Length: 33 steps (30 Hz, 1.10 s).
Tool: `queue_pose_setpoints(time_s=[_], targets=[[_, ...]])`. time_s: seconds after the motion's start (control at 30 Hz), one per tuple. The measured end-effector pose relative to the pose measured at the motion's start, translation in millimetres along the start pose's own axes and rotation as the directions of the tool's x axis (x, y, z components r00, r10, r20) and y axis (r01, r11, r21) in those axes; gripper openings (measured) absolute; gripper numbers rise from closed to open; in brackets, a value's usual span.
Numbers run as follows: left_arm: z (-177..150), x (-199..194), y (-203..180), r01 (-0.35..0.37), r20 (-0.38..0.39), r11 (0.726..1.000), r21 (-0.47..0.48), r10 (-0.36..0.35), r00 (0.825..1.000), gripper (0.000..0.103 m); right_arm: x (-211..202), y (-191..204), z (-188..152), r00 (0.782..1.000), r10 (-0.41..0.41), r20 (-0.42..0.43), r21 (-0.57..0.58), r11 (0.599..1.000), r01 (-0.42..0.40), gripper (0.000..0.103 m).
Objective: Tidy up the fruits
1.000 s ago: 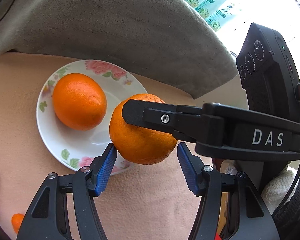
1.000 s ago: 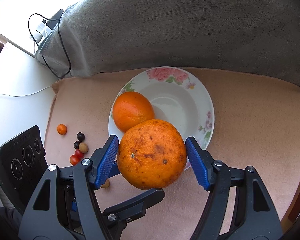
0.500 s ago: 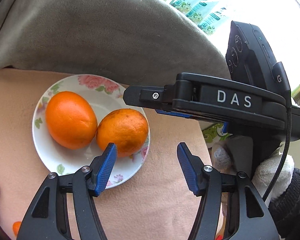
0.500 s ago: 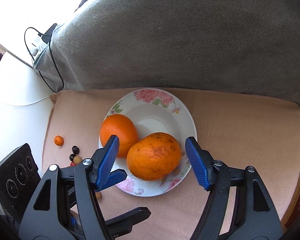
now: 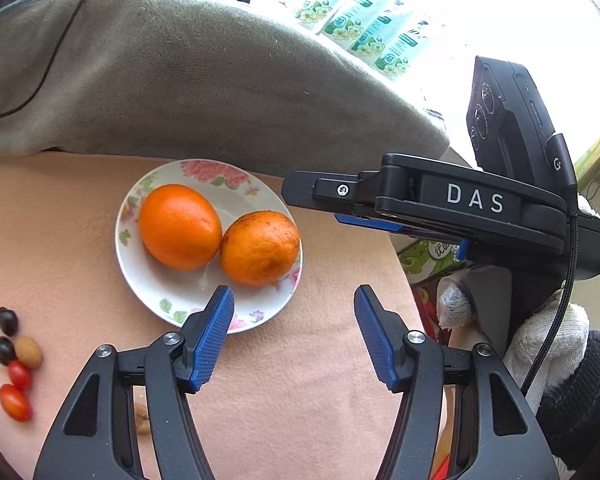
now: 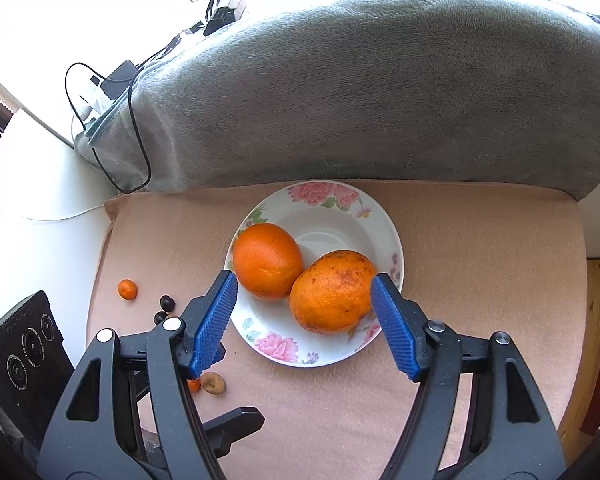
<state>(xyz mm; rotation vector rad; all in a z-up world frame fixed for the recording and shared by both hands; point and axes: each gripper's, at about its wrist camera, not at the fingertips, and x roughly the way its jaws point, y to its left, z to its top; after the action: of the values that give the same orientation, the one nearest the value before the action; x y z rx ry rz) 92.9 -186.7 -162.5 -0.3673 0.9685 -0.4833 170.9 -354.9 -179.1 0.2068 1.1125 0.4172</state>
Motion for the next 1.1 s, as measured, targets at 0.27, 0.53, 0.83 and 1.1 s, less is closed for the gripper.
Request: queue_pose_setpoints(time_s=[0.27, 0.53, 0.83, 1.1], targets=[[-15.1, -12.0, 21.7, -0.028, -0.018, 1.0, -0.001, 0.028, 0.999, 0.061, -5.8, 18.1, -25.9, 1.0, -0.028, 0.013, 0.03, 0.999, 0.028, 0.072], [-27.3, -39.8, 57.4, -0.085, -0.031, 0.996, -0.018, 0.084, 0.996, 0.061, -9.8, 38.5, -40.2, 0.998, -0.06, 0.03, 0.011, 0.998, 0.059, 0.072], [-55.8, -71.2, 110.8, -0.2, -0.053, 0.977, -0.069, 0.197, 0.979, 0.061, 4.8, 69.5, -45.7, 0.998, -0.053, -0.025, -0.023, 0.998, 0.053, 0.076], [-74.6, -80.0, 143.5, -0.258, -0.087, 0.96, -0.109, 0.25, 0.964, 0.061, 31.9, 100.6, -45.7, 0.997, 0.02, -0.076, -0.032, 0.999, -0.023, 0.076]])
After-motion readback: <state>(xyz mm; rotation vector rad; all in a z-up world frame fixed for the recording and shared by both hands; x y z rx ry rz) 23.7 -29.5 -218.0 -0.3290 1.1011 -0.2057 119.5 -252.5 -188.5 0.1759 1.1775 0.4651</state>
